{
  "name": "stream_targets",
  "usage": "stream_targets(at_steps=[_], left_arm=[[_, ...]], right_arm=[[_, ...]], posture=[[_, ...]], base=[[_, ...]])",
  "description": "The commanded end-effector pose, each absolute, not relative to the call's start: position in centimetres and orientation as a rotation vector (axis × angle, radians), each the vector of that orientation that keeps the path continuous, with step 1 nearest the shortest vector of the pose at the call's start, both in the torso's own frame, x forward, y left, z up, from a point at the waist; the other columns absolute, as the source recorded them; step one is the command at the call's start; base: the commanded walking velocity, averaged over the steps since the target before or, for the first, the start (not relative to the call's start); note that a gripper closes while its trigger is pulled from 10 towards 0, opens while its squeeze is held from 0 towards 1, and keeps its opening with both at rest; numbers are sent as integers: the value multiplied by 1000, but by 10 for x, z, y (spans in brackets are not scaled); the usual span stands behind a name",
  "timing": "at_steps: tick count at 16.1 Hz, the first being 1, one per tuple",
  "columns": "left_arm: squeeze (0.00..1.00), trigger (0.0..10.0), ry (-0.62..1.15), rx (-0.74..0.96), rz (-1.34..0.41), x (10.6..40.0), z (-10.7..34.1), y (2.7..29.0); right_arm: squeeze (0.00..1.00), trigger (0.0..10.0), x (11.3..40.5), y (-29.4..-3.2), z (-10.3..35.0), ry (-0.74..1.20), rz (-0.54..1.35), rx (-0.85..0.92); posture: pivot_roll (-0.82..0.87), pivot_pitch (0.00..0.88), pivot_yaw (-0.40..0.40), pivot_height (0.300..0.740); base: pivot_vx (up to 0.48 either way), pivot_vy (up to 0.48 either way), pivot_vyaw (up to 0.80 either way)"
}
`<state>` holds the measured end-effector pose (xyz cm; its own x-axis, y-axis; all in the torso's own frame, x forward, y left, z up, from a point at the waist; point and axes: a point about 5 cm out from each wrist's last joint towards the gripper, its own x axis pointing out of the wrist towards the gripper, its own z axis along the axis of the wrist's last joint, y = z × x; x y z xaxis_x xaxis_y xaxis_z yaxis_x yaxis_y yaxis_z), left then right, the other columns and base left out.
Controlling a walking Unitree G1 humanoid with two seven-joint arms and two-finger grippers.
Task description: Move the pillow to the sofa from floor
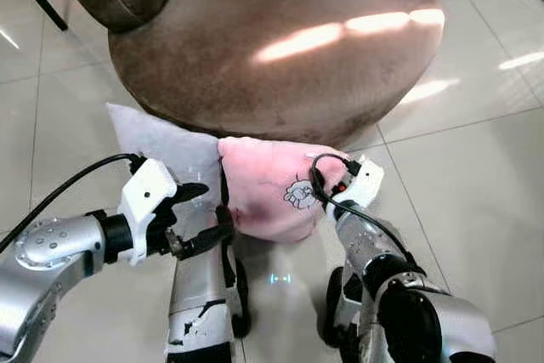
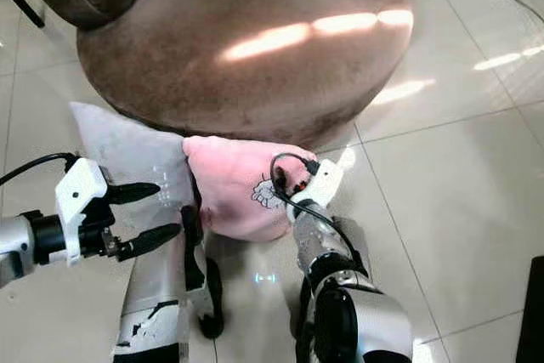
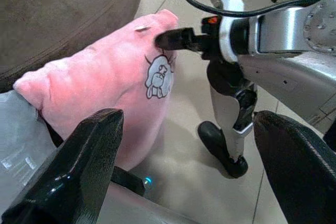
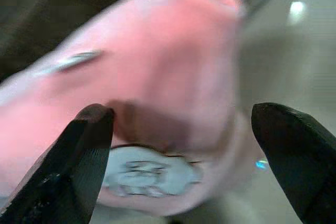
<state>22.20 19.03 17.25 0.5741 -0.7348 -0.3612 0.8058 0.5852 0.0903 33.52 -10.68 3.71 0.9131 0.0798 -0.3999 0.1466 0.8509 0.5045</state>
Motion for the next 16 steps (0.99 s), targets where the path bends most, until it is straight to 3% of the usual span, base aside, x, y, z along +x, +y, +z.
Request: stream_targets(at_steps=[1, 5, 8, 11, 13, 16], left_arm=[[0, 10000, 317, 261, -916, 217, 170, 187], [0, 10000, 271, 259, -902, 217, 181, 167], [0, 10000, 199, 296, -869, 204, 218, 175], [0, 10000, 209, 315, -832, 198, 227, 185], [0, 10000, 241, 306, -831, 189, 232, 202], [0, 10000, 310, 268, -935, 176, 231, 202]], right_arm=[[0, 10000, 331, -106, 30, 467, -56, 539], [0, 10000, 344, -119, 46, 389, -114, 616], [0, 10000, 358, -141, 66, 285, -192, 813], [0, 10000, 361, -146, 70, 270, -227, 830], [0, 10000, 361, -146, 70, 248, -266, 956], [0, 10000, 357, -132, 65, 275, -234, 964]], posture=[[378, 393, 43, 526], [430, 420, 46, 526], [510, 419, 57, 526], [542, 413, 71, 526], [557, 408, 83, 526], [567, 414, 94, 526]], base=[[0, 0, 0], [0, 0, 0], [0, 0, 0], [0, 0, 0], [0, 0, 0], [0, 0, 0]])
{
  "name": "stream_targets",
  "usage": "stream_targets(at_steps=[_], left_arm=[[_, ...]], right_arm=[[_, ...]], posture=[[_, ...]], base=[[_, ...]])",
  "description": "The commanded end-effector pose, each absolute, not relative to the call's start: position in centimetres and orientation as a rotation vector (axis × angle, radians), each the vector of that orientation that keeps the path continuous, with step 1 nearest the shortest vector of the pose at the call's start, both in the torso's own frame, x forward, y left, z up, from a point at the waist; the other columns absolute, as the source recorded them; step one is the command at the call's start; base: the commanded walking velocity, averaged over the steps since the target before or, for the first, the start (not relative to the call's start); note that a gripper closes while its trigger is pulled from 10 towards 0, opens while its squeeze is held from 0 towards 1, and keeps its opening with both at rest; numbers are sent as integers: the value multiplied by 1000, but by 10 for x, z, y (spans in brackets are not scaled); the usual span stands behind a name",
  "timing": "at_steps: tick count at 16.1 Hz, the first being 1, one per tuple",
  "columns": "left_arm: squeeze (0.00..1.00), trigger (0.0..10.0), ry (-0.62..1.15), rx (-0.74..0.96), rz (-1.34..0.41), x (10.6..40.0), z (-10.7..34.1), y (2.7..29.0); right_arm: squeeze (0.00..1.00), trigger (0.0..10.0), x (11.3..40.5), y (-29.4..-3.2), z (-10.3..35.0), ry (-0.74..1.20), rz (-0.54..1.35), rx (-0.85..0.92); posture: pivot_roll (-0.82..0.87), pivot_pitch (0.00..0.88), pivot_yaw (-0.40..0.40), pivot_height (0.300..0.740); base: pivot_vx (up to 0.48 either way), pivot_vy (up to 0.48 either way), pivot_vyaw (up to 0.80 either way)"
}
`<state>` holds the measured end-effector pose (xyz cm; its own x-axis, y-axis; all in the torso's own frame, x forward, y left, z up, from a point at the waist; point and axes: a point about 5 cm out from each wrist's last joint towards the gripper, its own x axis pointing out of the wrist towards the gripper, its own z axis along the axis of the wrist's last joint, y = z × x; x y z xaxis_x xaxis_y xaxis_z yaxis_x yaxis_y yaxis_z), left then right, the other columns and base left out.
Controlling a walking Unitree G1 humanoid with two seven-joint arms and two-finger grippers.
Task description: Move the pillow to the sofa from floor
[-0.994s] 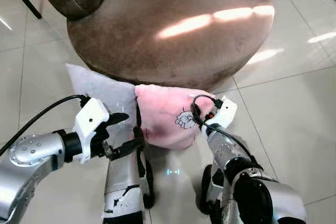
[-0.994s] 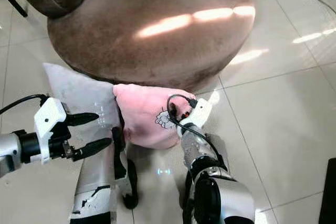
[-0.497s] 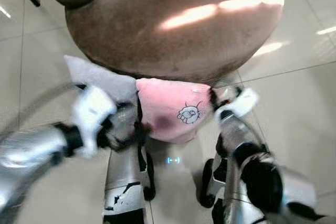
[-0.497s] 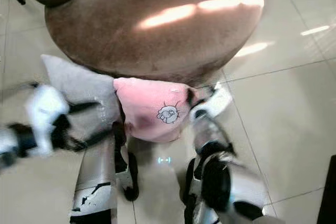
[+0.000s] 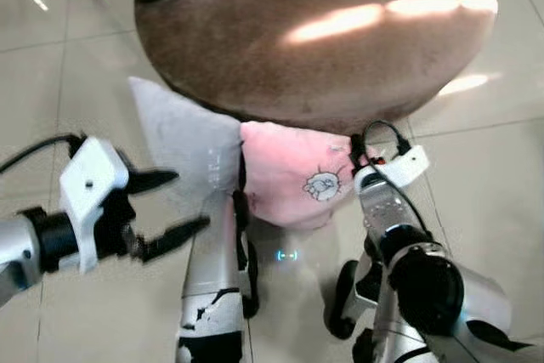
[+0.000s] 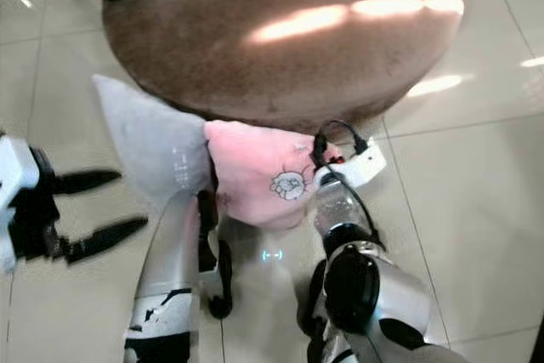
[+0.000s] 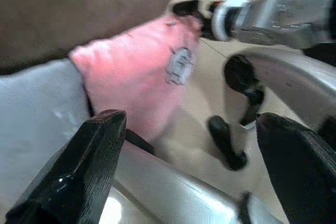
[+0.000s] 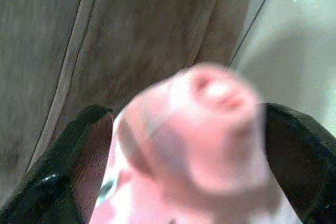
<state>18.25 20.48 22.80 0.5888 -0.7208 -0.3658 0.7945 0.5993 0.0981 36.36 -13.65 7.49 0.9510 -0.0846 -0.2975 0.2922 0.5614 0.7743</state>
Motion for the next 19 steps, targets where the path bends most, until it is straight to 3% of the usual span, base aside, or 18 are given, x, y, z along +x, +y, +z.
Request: stream_targets(at_steps=[1, 4, 5, 6, 7, 13, 19], left_arm=[[0, 10000, 321, 267, -938, 173, 228, 201], [0, 10000, 339, 258, -934, 167, 226, 202], [0, 10000, 347, 258, -939, 165, 225, 201], [0, 10000, 352, 255, -943, 164, 224, 201], [0, 10000, 355, 254, -947, 164, 222, 200], [0, 10000, 322, 290, -928, 169, 215, 194], [0, 10000, 287, 354, -791, 179, 184, 192]], right_arm=[[0, 10000, 356, -128, 64, 280, -220, 969], [0, 10000, 354, -117, 60, 292, -186, 985], [0, 7020, 352, -115, 58, 314, -171, 958], [0, 2471, 351, -114, 57, 322, -172, 953], [0, 0, 350, -114, 55, 328, -176, 951], [0, 0, 345, -118, 48, 355, -175, 895], [0, 0, 344, -118, 46, 353, -171, 892]], posture=[[565, 419, 93, 526], [564, 419, 90, 526], [559, 419, 93, 526], [557, 420, 93, 526], [553, 423, 95, 526], [533, 419, 110, 526], [528, 416, 111, 526]], base=[[0, 0, 0], [0, 0, 0], [0, 0, 0], [0, 0, 0], [0, 0, 0], [0, 0, 0], [0, 0, 0]])
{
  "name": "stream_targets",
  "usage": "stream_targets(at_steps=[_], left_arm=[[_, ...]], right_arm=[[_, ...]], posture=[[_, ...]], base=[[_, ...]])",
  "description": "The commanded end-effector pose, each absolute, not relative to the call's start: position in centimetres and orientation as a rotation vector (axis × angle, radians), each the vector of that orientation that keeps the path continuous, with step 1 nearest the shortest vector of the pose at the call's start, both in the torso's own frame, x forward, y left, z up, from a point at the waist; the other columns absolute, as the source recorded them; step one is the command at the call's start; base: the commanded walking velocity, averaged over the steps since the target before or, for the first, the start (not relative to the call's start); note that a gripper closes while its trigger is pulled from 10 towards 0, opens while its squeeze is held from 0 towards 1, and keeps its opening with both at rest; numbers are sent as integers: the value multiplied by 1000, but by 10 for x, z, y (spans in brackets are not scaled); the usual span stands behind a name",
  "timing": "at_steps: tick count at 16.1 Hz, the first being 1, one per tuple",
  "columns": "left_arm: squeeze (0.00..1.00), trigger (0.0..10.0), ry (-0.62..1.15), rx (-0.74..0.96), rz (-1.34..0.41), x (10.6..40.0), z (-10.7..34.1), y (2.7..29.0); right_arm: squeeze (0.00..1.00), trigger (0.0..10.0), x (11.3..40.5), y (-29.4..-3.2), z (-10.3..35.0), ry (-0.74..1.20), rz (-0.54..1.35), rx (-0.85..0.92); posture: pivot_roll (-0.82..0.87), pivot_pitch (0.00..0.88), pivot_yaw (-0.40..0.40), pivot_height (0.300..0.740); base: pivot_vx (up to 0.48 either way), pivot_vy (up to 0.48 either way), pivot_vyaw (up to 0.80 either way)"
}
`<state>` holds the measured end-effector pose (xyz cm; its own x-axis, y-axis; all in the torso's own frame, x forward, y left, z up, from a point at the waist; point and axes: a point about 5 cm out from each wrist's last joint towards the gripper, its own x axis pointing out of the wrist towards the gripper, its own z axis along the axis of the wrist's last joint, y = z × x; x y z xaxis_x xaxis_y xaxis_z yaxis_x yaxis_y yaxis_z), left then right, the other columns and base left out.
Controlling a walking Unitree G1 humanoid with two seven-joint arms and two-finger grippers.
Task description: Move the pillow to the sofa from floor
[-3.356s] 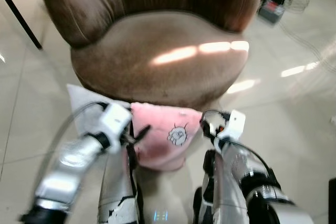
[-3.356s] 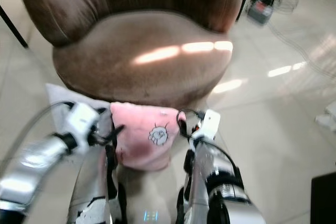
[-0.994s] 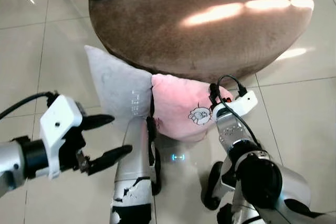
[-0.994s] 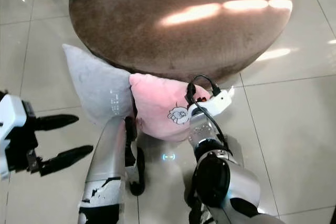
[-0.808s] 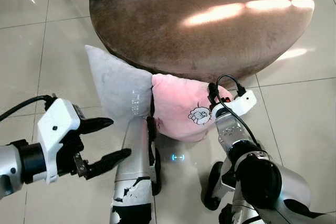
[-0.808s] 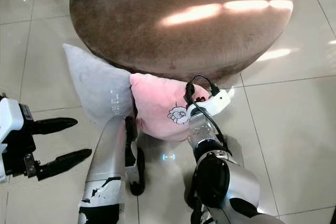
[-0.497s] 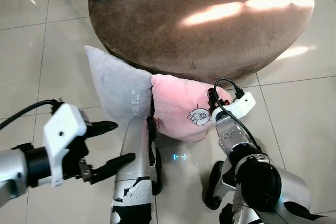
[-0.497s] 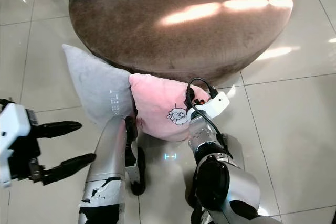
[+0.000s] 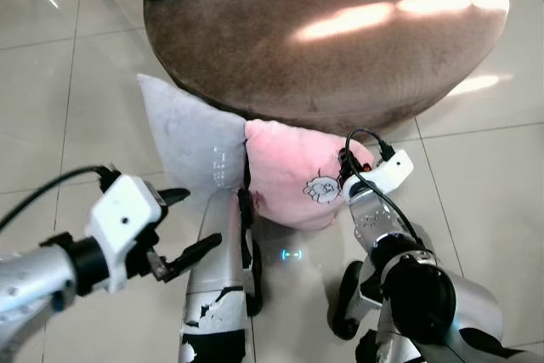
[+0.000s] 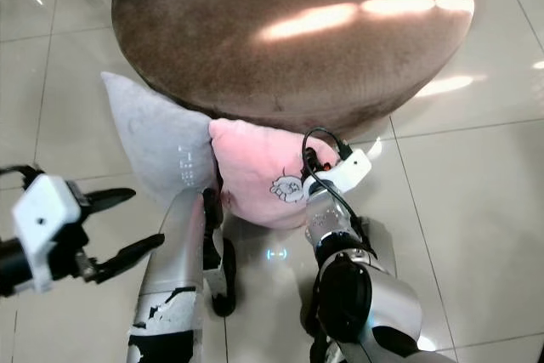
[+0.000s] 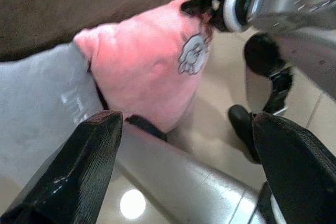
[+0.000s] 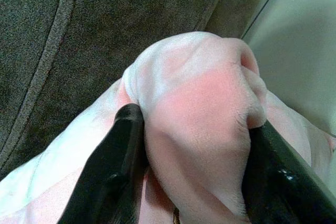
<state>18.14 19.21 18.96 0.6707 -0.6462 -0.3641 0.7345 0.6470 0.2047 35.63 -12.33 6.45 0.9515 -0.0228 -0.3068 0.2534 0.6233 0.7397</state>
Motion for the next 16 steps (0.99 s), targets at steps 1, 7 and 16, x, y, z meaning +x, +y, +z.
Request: stream_targets(at_steps=[1, 7, 16], left_arm=[[0, 10000, 293, 357, -793, 179, 181, 191], [0, 10000, 268, 351, -811, 181, 168, 180], [0, 10000, 255, 333, -843, 184, 161, 174]], right_arm=[[0, 0, 344, -117, 46, 354, -170, 891], [0, 0, 344, -116, 46, 352, -153, 886], [0, 0, 343, -120, 46, 341, -149, 901]], posture=[[528, 416, 111, 526], [520, 417, 105, 526], [505, 374, 61, 526]], base=[[0, 0, 0], [0, 0, 0], [0, 0, 0]])
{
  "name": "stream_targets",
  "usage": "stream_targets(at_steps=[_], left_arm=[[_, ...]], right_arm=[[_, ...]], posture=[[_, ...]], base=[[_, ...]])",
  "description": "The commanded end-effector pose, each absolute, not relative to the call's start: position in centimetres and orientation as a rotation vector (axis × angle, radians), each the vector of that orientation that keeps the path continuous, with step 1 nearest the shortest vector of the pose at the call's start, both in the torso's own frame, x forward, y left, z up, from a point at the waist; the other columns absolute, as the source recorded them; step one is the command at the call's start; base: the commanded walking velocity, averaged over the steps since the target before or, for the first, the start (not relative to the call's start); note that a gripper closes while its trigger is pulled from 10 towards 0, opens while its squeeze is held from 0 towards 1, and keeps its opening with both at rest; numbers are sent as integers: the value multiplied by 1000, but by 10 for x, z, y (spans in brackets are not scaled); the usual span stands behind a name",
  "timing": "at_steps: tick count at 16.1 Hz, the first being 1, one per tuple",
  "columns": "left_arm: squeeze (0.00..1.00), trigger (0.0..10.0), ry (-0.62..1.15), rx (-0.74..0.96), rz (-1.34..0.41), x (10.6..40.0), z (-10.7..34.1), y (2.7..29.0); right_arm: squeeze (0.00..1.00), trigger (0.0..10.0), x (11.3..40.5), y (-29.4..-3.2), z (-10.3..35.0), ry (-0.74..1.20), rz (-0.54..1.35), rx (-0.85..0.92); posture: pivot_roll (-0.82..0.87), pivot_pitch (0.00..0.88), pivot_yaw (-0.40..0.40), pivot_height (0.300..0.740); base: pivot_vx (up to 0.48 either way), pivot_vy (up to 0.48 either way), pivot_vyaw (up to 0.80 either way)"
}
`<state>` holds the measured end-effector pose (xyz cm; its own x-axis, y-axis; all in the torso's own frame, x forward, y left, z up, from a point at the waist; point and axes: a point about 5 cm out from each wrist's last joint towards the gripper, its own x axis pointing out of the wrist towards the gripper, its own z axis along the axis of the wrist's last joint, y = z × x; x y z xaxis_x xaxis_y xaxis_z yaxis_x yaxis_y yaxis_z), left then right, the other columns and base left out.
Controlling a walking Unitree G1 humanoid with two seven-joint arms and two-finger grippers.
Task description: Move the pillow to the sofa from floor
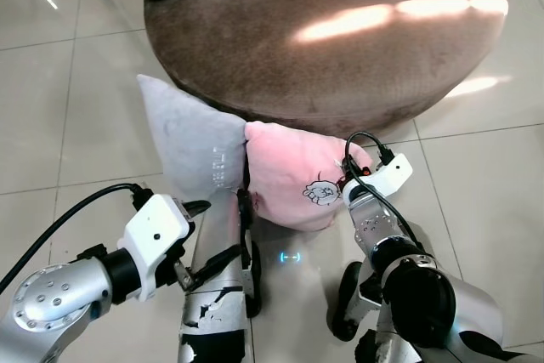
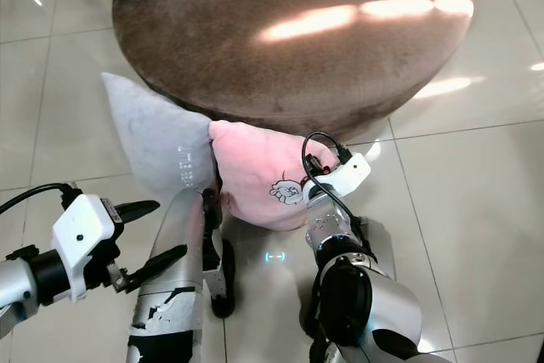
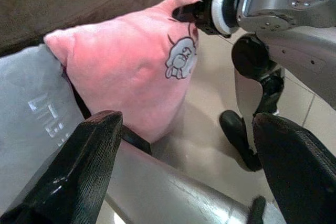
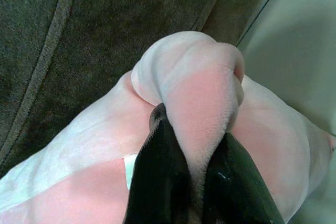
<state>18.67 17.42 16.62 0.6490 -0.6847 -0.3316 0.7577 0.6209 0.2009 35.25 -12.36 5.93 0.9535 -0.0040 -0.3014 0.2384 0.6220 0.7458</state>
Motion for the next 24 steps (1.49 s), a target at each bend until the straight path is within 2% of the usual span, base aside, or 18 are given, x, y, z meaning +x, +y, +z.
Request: stream_targets(at_steps=[1, 6, 7, 8, 10, 12, 14, 17, 21, 23, 24], left_arm=[[0, 10000, 254, 332, -837, 187, 157, 174], [0, 10000, 242, 301, -791, 188, 142, 173], [0, 10000, 240, 265, -762, 181, 139, 177], [0, 10000, 240, 263, -759, 180, 139, 177], [0, 10000, 222, 225, -679, 183, 132, 181], [0, 10000, 182, 189, -622, 187, 138, 182], [0, 10000, 131, 175, -518, 198, 144, 191], [0, 10000, 43, 120, -386, 223, 153, 187], [0, 10000, -54, 148, -376, 244, 168, 177], [0, 10000, -44, 140, -313, 253, 170, 178], [0, 10000, -65, 143, -315, 258, 170, 171]], right_arm=[[0, 0, 344, -119, 46, 343, -147, 901], [0, 0, 340, -104, 44, 358, -77, 904], [0, 0, 341, -86, 50, 346, 55, 908], [0, 0, 341, -84, 51, 340, 79, 899], [0, 0, 343, -75, 60, 282, 203, 888], [0, 0, 343, -73, 73, 200, 266, 938], [0, 0, 339, -81, 104, 67, 282, 982], [0, 0, 322, -105, 161, -123, 227, 946], [0, 0, 296, -128, 217, -247, 199, 744], [0, 10000, 296, -134, 230, -248, 191, 602], [0, 10000, 295, -133, 222, -225, 211, 562]], posture=[[498, 371, 53, 526], [420, 288, -14, 526], [342, 264, -31, 526], [342, 264, -31, 526], [226, 210, -40, 526], [178, 177, -33, 526], [116, 129, -21, 526], [58, 70, -9, 526], [4, 34, 23, 526], [9, 30, 25, 526], [24, 23, 29, 526]], base=[[0, 0, 0], [0, 0, 0], [0, 0, 0], [0, 0, 0], [0, 0, 0], [0, 0, 0], [0, 0, 0], [0, 0, 0], [0, 0, 0], [0, 0, 0], [0, 0, 0]])
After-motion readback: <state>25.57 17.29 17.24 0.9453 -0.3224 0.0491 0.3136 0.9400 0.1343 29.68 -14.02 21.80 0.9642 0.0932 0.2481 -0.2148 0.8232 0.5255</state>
